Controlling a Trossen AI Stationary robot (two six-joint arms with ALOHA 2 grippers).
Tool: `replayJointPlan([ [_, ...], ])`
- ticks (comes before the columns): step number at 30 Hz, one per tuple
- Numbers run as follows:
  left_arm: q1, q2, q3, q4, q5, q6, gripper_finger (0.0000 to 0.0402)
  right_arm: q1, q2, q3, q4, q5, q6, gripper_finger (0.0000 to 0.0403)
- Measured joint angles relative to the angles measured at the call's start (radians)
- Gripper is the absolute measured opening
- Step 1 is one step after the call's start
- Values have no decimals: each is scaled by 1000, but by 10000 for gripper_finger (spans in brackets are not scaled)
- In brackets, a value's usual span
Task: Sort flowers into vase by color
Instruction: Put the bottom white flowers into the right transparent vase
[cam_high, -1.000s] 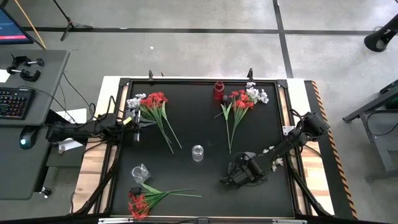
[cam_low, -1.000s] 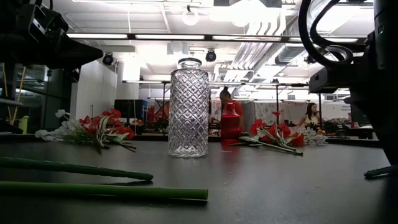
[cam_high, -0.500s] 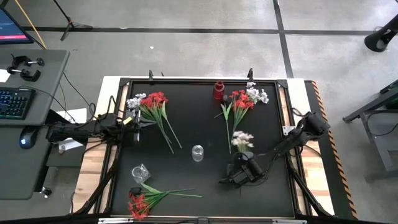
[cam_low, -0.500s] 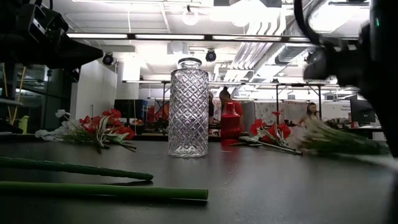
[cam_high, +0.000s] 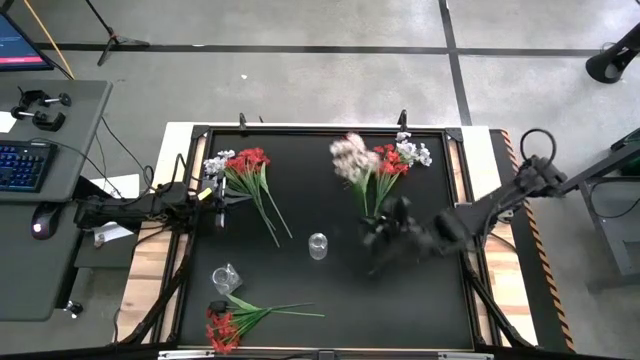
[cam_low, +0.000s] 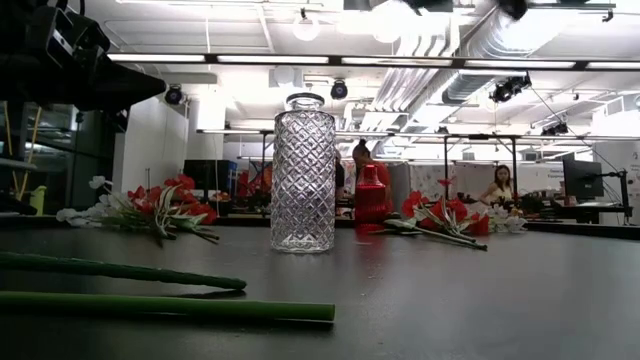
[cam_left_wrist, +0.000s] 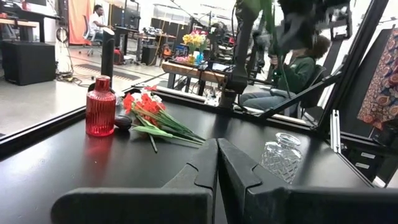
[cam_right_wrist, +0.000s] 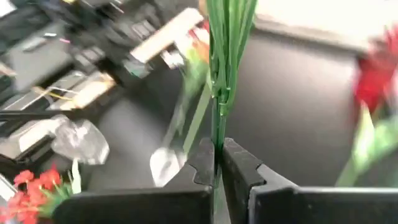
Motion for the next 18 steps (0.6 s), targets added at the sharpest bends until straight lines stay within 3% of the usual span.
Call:
replayJointPlan([
  [3,0,0,0,0,0,0,0,-95,21,-3,284,-165,-324,0],
  [6,0,0,0,0,0,0,0,-172,70,-8,548,-334,-495,0],
  [10,0,0,0,0,0,0,0,-226,156,-10,706,-458,-585,0],
  [14,0,0,0,0,0,0,0,-233,227,-13,759,-514,-596,0],
  [18,0,0,0,0,0,0,0,-232,240,-96,975,-540,-622,0],
])
